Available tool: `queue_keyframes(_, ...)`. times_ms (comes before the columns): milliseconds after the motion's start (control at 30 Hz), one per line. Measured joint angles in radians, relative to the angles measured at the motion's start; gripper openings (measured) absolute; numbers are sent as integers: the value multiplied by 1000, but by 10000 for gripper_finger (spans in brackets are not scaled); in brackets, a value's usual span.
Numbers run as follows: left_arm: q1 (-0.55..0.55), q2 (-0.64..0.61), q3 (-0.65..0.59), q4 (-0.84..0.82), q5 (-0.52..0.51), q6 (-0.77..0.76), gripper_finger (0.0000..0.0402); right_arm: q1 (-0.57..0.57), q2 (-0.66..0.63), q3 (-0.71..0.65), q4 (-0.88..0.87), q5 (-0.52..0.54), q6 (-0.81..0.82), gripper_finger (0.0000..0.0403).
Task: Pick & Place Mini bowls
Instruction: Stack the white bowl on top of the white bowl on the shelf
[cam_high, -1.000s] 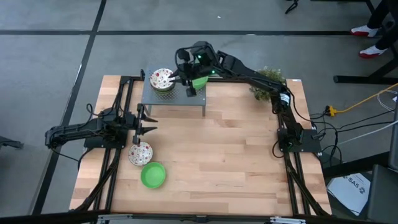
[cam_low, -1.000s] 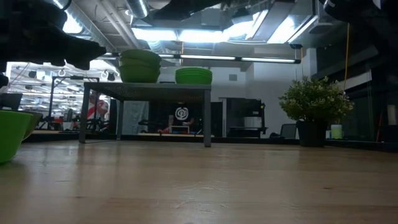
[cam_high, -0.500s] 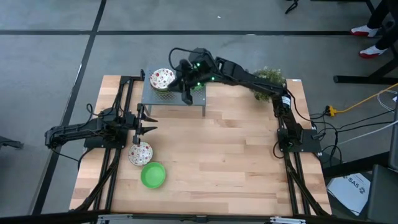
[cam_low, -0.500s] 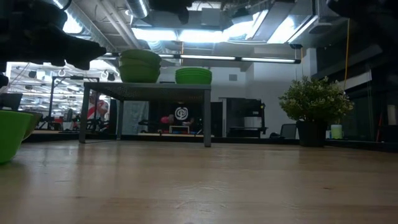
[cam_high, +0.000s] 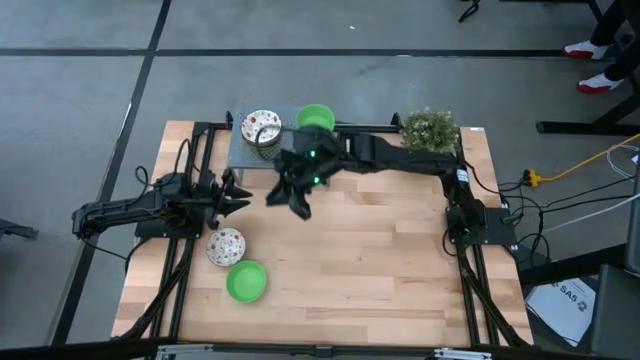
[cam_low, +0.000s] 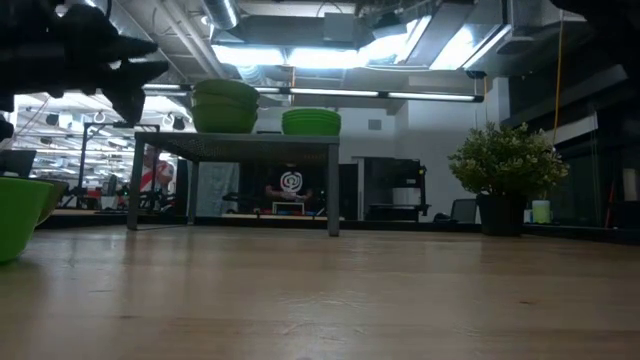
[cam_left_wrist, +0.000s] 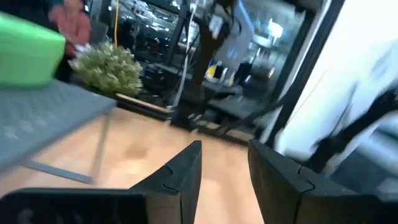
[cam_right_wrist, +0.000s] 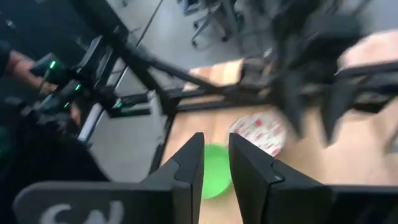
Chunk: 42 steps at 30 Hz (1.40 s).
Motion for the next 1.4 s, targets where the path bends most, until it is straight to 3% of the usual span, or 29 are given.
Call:
queue_keyframes(200, 0, 0, 0, 44, -1, -362, 125, 65, 3, -23, -21, 44, -1, 75)
queue_keyframes(300, 0, 0, 0, 30, -25, -414, 125, 87, 13, -23, -14, 86, 4, 75)
queue_keyframes(400, 0, 5, 2, 29, -12, -416, 125, 99, 16, -23, -32, 88, 29, 75)
queue_keyframes(533, -21, 49, 73, -27, 90, -381, 125, 120, 6, -23, -88, 92, -30, 75)
queue_keyframes(633, -57, 122, 195, -197, 108, -274, 125, 133, -6, -23, -161, 95, -72, 75)
queue_keyframes(833, -138, 326, 471, -497, 78, -41, 125, 145, -7, -24, -383, 202, -64, 60)
queue_keyframes(1000, -207, 478, 628, -646, 81, 1, 125, 148, -15, -23, -493, 205, -88, 45)
queue_keyframes(1133, -294, 571, 707, -672, 77, -6, 125, 153, -18, -23, -588, 225, -133, 33)
queue_keyframes(1400, -485, 640, 783, -664, -168, -108, 125, 153, -41, -32, -771, 228, -218, 8)
